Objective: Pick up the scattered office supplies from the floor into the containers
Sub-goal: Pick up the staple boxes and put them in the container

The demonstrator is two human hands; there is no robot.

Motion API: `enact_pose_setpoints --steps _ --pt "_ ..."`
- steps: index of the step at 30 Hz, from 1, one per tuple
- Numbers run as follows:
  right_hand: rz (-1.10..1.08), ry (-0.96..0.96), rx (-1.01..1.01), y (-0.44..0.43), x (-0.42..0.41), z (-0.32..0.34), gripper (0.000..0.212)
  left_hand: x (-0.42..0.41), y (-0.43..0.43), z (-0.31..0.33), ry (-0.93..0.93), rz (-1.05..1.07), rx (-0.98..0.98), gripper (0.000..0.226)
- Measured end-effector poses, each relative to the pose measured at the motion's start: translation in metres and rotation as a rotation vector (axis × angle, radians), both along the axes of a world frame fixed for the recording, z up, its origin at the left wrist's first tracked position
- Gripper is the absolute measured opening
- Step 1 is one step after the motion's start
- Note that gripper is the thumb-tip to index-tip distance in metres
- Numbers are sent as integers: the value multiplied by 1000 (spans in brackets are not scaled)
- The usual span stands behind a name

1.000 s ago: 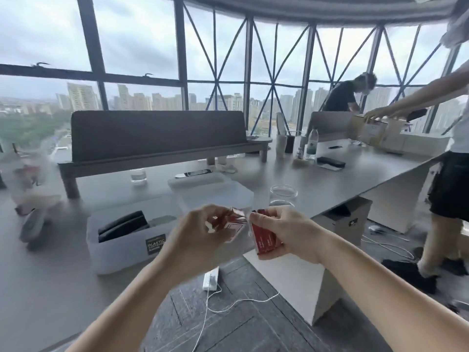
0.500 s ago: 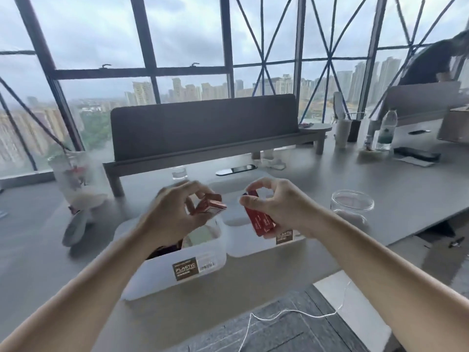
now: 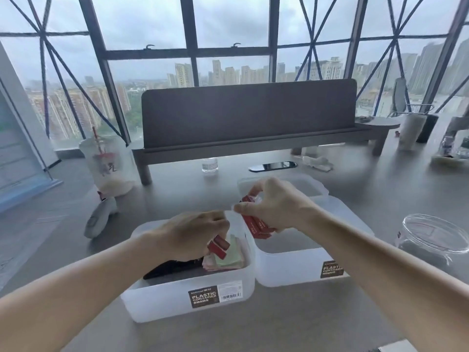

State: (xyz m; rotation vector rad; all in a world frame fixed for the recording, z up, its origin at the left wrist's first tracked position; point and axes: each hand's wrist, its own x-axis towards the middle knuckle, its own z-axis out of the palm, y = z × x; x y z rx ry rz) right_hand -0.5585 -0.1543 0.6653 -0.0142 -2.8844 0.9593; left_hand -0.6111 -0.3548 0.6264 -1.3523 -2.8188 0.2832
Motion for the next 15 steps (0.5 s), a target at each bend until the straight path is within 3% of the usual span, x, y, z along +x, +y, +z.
enact_pose_setpoints --steps 7,15 --pt "28 -42 145 -2 -24 0 43 -7 -11 -10 -118 40 18 58" --pt "70 -65 242 -26 -31 5 47 0 2 -23 8 45 76 54"
